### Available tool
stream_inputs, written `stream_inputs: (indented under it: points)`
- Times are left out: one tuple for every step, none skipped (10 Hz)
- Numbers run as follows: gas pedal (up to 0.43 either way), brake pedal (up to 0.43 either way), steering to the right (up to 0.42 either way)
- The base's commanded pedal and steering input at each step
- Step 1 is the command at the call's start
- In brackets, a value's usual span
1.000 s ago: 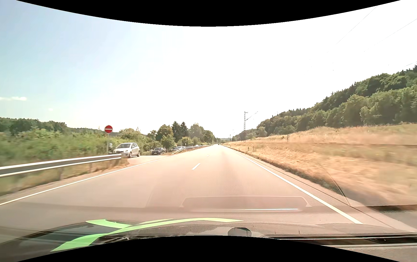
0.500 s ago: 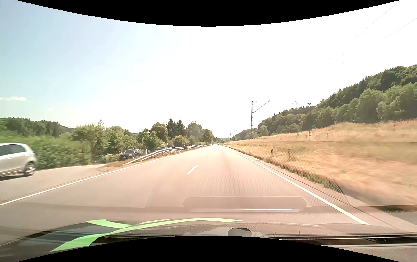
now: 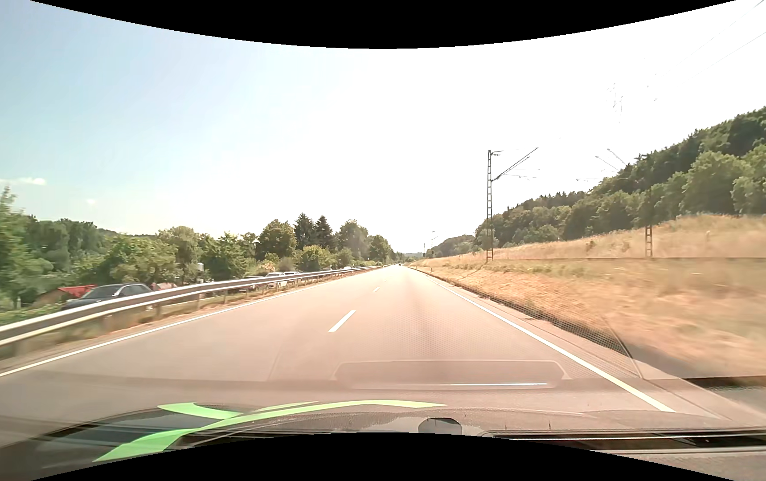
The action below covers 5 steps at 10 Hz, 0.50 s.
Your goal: Follow the waypoints while adhering to traffic rules and regulations
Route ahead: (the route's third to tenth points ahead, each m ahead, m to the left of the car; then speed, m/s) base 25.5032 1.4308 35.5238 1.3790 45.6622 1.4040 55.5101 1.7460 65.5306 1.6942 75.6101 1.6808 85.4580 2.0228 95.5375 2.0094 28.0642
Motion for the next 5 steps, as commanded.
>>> stream_inputs:
  points:
    - [0.248, 0.0, 0.0]
    - [0.248, 0.0, 0.0]
    - [0.26, 0.0, 0.0]
    - [0.268, 0.0, 0.0]
    - [0.28, 0.0, 0.0]
